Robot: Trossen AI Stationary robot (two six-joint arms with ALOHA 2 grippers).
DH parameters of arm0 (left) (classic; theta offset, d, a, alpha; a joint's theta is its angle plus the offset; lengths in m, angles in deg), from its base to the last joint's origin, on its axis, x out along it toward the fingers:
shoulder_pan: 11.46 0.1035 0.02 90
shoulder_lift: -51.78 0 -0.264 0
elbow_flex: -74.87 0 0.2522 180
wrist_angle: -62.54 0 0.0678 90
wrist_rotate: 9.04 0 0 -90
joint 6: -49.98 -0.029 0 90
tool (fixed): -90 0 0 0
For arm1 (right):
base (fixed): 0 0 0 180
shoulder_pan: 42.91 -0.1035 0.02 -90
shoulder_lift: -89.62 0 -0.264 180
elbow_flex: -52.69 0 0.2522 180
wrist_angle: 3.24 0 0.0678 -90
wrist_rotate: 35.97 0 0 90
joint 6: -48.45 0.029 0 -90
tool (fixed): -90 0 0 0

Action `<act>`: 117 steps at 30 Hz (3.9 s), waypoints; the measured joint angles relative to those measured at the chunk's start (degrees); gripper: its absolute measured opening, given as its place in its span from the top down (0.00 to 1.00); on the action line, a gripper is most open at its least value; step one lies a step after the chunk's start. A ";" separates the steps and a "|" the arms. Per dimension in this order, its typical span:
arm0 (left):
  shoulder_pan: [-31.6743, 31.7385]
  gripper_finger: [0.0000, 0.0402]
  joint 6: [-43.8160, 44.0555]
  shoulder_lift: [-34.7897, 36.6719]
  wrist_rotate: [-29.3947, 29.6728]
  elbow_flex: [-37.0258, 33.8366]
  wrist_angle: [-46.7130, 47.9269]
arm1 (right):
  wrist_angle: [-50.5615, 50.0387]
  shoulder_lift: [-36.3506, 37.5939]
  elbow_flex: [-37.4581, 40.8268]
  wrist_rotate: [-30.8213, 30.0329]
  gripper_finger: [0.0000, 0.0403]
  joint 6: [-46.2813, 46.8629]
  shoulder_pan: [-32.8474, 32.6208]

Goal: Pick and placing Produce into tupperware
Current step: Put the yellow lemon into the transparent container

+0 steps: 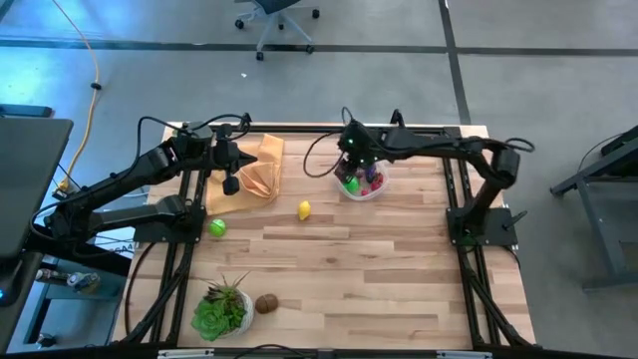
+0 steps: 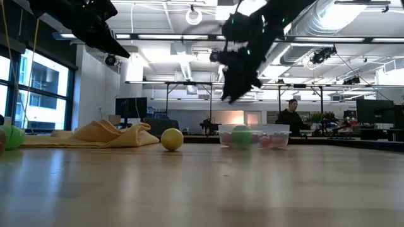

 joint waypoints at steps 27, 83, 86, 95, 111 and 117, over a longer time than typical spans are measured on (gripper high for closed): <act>0.00 0.99 0.00 0.02 0.00 0.01 -0.01 | 17.02 -7.79 -3.46 5.66 0.53 32.82 -14.16; 0.00 0.99 0.00 0.00 0.00 -0.01 -0.01 | -37.12 -42.71 -58.85 -5.50 0.44 52.41 -19.48; 0.00 0.99 0.00 0.02 0.00 0.01 -0.01 | -36.16 -42.71 -58.60 -5.51 0.41 52.46 -19.53; -0.02 0.99 0.02 0.00 0.00 0.01 0.01 | -34.52 -44.53 -58.60 -6.41 0.37 54.53 -19.79; -0.02 0.99 0.02 0.00 0.00 0.01 0.01 | -33.08 -46.21 -58.60 -7.90 0.29 58.64 -20.05; 0.00 0.99 0.00 0.01 0.00 -0.01 0.01 | -32.08 -46.66 -58.60 -6.19 0.29 57.53 -20.01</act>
